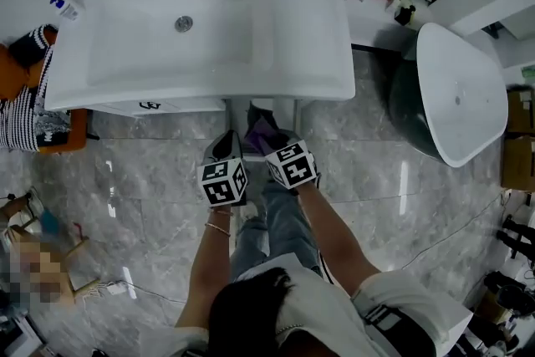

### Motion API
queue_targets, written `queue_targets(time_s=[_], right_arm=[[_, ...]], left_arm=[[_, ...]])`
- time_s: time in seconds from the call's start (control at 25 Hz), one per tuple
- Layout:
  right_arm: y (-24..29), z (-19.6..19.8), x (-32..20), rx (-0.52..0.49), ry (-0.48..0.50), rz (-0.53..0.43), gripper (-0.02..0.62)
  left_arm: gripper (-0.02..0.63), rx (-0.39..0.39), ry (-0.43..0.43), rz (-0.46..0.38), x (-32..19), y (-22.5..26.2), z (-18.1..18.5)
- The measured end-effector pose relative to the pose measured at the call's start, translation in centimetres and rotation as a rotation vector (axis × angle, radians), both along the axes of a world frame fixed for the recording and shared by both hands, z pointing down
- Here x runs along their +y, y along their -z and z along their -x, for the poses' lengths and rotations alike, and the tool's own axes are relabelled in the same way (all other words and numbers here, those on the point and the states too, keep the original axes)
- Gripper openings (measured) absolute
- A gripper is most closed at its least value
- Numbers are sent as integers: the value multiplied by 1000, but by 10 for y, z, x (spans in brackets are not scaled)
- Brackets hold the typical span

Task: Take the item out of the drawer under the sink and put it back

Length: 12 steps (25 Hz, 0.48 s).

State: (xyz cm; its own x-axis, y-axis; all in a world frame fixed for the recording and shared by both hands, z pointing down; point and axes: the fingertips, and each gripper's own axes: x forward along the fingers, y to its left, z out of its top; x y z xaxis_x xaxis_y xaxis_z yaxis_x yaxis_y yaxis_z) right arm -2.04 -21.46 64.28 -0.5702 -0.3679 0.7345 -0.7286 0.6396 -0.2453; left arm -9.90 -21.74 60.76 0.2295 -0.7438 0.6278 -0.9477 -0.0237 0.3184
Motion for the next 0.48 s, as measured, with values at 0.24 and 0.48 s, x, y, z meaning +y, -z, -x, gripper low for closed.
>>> queue_targets(time_s=[0.24, 0.48], right_arm=[[44, 3, 10, -35, -7, -86, 52], [85, 3, 16, -43, -23, -181, 52]], left_arm=[[5, -16, -60, -62, 2, 30, -2], [5, -46, -82, -129, 6, 69, -2]])
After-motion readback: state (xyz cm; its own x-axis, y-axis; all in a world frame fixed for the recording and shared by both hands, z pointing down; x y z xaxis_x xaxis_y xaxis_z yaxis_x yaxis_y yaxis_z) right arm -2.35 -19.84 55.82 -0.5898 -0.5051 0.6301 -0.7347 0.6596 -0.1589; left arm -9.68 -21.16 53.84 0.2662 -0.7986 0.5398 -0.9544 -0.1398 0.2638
